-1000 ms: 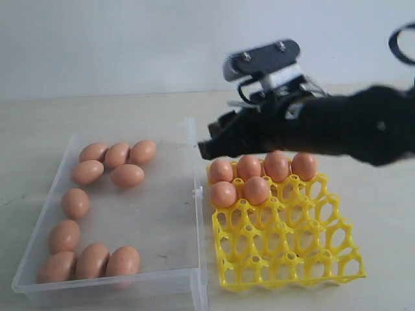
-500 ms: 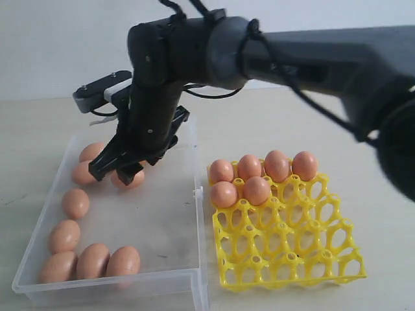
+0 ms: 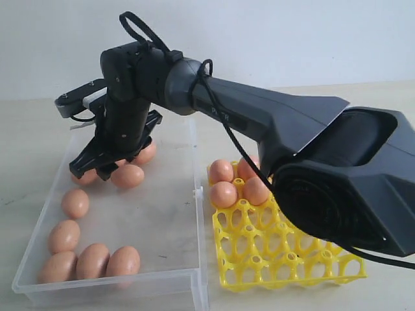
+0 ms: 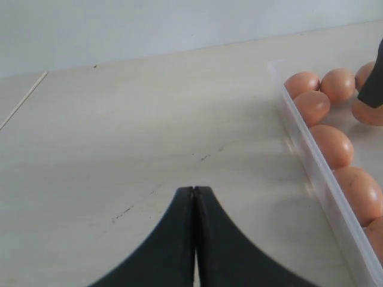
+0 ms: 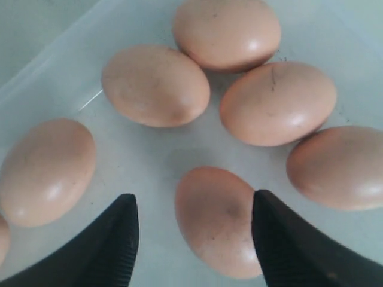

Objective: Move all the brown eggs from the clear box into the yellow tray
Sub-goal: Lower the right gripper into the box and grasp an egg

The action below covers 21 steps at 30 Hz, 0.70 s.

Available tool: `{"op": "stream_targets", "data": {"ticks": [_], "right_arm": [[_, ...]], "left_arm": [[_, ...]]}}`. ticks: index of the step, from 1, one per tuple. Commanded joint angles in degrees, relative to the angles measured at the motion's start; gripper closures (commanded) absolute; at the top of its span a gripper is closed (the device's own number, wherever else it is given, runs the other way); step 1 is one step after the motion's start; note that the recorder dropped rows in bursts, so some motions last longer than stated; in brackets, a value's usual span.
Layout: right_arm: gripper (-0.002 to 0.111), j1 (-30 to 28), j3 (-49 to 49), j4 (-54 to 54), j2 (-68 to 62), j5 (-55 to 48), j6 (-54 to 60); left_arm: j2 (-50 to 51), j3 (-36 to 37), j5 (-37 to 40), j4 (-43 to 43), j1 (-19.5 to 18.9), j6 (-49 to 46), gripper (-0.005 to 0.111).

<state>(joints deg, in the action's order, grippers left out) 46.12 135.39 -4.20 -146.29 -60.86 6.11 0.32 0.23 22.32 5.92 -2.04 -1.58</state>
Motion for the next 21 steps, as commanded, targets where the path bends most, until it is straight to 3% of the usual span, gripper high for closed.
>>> {"op": "stream_targets", "data": {"ticks": [1, 11, 13, 17, 21], "right_arm": [[0.053, 0.1, 0.6, 0.4, -1.4, 4.1, -0.1], [0.054, 0.1, 0.6, 4.2, -4.5, 2.9, 0.0], [0.064, 0.1, 0.6, 4.7, -4.4, 2.0, -0.1], [0.108, 0.1, 0.6, 5.9, -2.8, 0.2, -0.1], [0.108, 0.1, -0.1, 6.1, 1.0, 0.8, -0.1]], "left_arm": [[-0.3, -0.2, -0.5, -0.1, 0.3, 0.3, 0.107], [-0.3, -0.2, -0.5, -0.1, 0.3, 0.3, 0.107], [-0.3, -0.2, -0.5, -0.1, 0.3, 0.3, 0.107], [-0.3, -0.2, -0.5, -0.1, 0.3, 0.3, 0.107], [-0.3, -0.2, -0.5, -0.1, 0.3, 0.3, 0.107]]}}
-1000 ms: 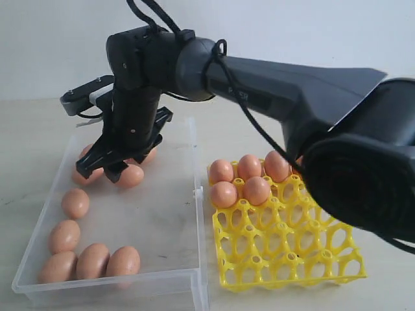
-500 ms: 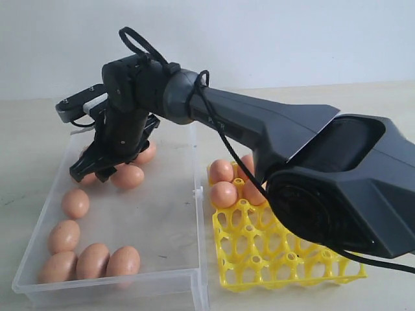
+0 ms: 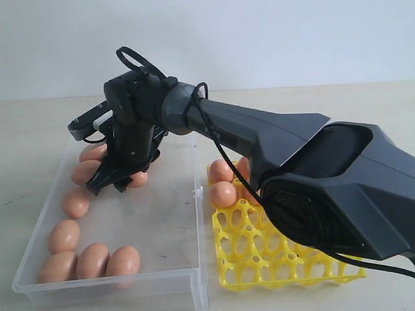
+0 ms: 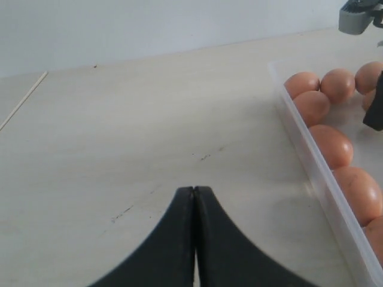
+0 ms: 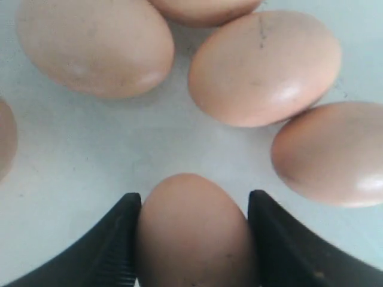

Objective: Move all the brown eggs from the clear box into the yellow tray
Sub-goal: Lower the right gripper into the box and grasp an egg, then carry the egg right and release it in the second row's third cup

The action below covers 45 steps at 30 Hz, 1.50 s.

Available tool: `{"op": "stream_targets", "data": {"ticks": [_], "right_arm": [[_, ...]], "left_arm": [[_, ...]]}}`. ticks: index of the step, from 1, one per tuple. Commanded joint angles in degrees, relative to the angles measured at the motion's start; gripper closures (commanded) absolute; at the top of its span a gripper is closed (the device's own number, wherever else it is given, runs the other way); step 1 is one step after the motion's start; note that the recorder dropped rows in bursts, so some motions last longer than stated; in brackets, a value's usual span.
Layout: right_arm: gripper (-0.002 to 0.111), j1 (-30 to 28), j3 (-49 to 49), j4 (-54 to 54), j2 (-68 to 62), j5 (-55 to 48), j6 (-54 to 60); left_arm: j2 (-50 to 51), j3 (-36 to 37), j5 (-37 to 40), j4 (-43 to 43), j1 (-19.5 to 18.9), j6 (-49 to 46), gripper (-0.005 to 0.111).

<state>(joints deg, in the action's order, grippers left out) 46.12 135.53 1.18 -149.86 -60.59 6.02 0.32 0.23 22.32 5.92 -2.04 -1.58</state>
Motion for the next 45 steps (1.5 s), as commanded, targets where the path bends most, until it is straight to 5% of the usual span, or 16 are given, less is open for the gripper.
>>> {"op": "stream_targets", "data": {"ticks": [1, 7, 15, 23, 28, 38, 45], "right_arm": [[0.108, 0.1, -1.2, 0.7, 5.8, 1.2, 0.0], [0.108, -0.1, -20.4, 1.8, 20.5, 20.5, -1.9], [0.108, -4.6, -72.1, -2.8, 48.3, 72.7, -2.5], [0.108, -12.2, -104.9, -11.5, 63.8, 95.2, 1.7], [0.108, -15.1, -112.3, -15.7, 62.4, 100.1, 1.2], [0.107, -15.2, -110.8, -14.6, 51.8, 106.1, -5.1], [0.078, -15.2, -109.1, -14.5, 50.5, 103.8, -3.2]], "left_arm": [[-0.3, -0.2, -0.5, -0.1, 0.3, 0.3, 0.107], [-0.3, -0.2, -0.5, -0.1, 0.3, 0.3, 0.107], [-0.3, -0.2, -0.5, -0.1, 0.3, 0.3, 0.107], [-0.3, -0.2, -0.5, -0.1, 0.3, 0.3, 0.107], [-0.3, -0.2, -0.5, -0.1, 0.3, 0.3, 0.107], [-0.3, -0.2, -0.5, -0.1, 0.3, 0.3, 0.107], [-0.3, -0.2, -0.5, -0.1, 0.3, 0.3, 0.107]]}}
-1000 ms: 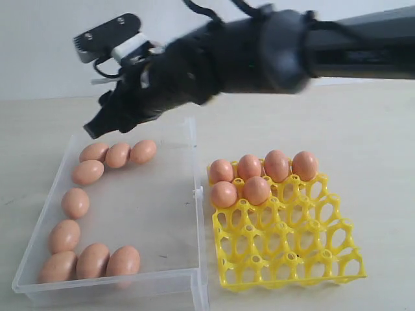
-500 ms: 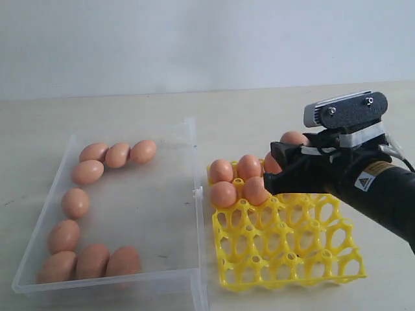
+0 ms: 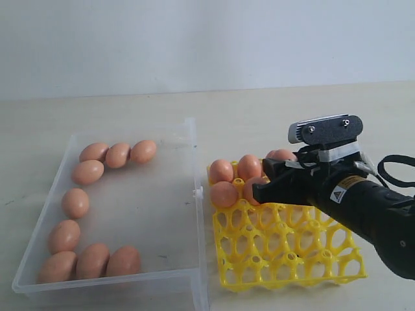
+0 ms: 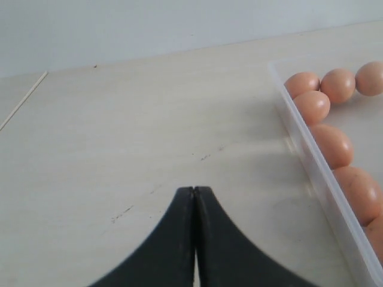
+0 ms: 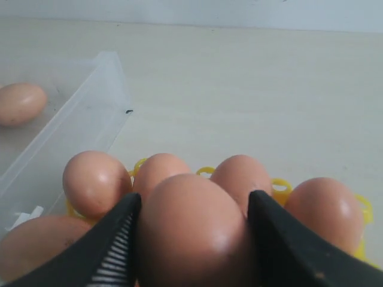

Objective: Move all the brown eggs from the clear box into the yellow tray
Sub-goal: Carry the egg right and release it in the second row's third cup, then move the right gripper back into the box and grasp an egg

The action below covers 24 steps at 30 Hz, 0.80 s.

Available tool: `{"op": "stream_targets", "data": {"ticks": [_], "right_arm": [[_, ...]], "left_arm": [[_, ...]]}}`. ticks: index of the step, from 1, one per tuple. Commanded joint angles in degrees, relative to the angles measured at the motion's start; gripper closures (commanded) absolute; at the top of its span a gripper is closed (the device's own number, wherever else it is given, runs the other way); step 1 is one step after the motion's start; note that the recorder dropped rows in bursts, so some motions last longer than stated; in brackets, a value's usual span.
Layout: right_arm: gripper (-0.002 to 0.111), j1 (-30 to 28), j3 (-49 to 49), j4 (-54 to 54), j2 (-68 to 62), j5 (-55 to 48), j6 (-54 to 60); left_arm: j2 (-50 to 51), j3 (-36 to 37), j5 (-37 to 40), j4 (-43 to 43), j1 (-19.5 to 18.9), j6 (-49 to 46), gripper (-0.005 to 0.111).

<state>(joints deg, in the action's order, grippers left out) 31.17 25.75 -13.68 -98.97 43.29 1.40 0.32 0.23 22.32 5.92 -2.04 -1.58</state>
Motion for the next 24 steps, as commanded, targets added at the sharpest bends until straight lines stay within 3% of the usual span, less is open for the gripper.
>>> {"op": "stream_targets", "data": {"ticks": [1, 6, 16, 19, 24], "right_arm": [[0.071, -0.3, 0.7, 0.1, -0.4, 0.0, 2.2], [0.050, -0.3, 0.7, -1.4, -0.4, 0.0, 3.6], [0.047, 0.2, 1.4, -2.2, 5.6, -2.5, 7.5], [0.048, 0.9, 7.1, 2.6, 11.0, -18.9, 6.1], [0.050, 6.2, 26.0, 12.5, 10.7, -57.7, -6.2]], "left_arm": [[-0.3, -0.2, -0.5, -0.1, 0.3, 0.3, 0.107], [-0.3, -0.2, -0.5, -0.1, 0.3, 0.3, 0.107], [-0.3, -0.2, -0.5, -0.1, 0.3, 0.3, 0.107], [-0.3, -0.2, -0.5, -0.1, 0.3, 0.3, 0.107], [-0.3, -0.2, -0.5, -0.1, 0.3, 0.3, 0.107]]}}
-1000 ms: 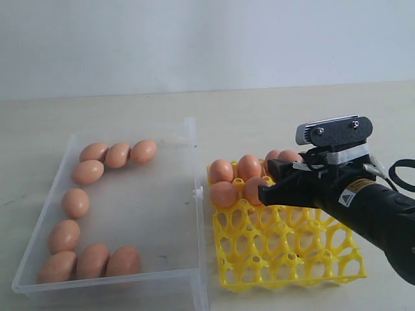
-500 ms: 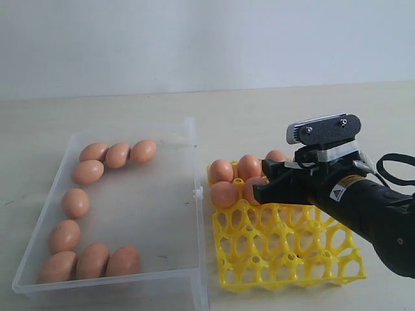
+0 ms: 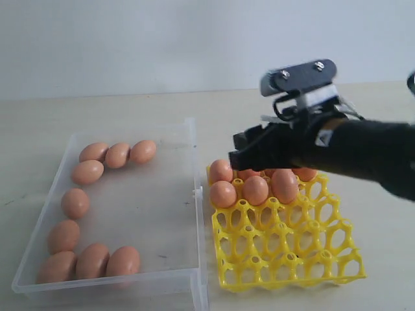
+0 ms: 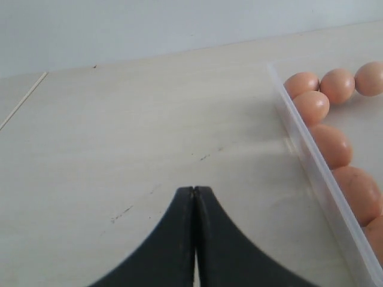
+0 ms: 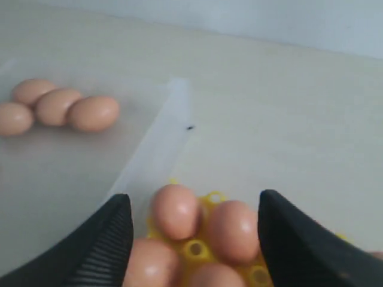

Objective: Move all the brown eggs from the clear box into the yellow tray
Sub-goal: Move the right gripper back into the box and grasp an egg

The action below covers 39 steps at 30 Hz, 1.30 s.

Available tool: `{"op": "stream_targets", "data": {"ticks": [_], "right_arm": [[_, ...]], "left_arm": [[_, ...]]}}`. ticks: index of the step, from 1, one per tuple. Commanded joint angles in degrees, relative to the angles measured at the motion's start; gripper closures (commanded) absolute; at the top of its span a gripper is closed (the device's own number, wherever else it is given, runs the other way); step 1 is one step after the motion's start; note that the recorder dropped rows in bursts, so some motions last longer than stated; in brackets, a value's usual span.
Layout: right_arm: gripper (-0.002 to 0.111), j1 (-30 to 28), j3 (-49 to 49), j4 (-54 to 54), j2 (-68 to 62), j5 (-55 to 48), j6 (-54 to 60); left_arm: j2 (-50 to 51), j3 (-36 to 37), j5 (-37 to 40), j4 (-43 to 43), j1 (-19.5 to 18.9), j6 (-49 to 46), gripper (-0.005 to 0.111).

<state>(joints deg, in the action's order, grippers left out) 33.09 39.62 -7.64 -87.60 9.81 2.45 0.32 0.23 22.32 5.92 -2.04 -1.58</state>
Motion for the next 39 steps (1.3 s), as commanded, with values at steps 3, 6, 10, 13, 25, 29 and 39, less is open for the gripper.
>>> {"op": "stream_targets", "data": {"ticks": [3, 6, 10, 13, 25, 29, 39], "right_arm": [[0.050, 9.2, 21.7, 4.8, -4.6, -31.2, -7.0], [0.050, 13.5, 28.1, 0.7, -9.8, -33.7, -5.8], [0.050, 17.9, 35.4, -4.7, -18.6, -35.0, -0.6], [0.050, 19.6, 42.0, -7.0, -24.8, -35.6, 2.2], [0.050, 20.2, 67.8, -6.9, -44.4, -43.2, 2.4], [0.050, 20.2, 72.2, -6.6, -48.3, -45.2, 2.4], [0.050, 20.2, 73.4, -3.1, -50.2, -44.6, 1.8]], "left_arm": [[-0.3, -0.2, -0.5, -0.1, 0.3, 0.3, 0.107], [-0.3, -0.2, -0.5, -0.1, 0.3, 0.3, 0.107], [-0.3, -0.2, -0.5, -0.1, 0.3, 0.3, 0.107], [-0.3, -0.2, -0.5, -0.1, 0.3, 0.3, 0.107], [-0.3, -0.2, -0.5, -0.1, 0.3, 0.3, 0.107], [-0.3, -0.2, -0.5, -0.1, 0.3, 0.3, 0.107], [-0.3, -0.2, -0.5, -0.1, 0.3, 0.3, 0.107]]}}
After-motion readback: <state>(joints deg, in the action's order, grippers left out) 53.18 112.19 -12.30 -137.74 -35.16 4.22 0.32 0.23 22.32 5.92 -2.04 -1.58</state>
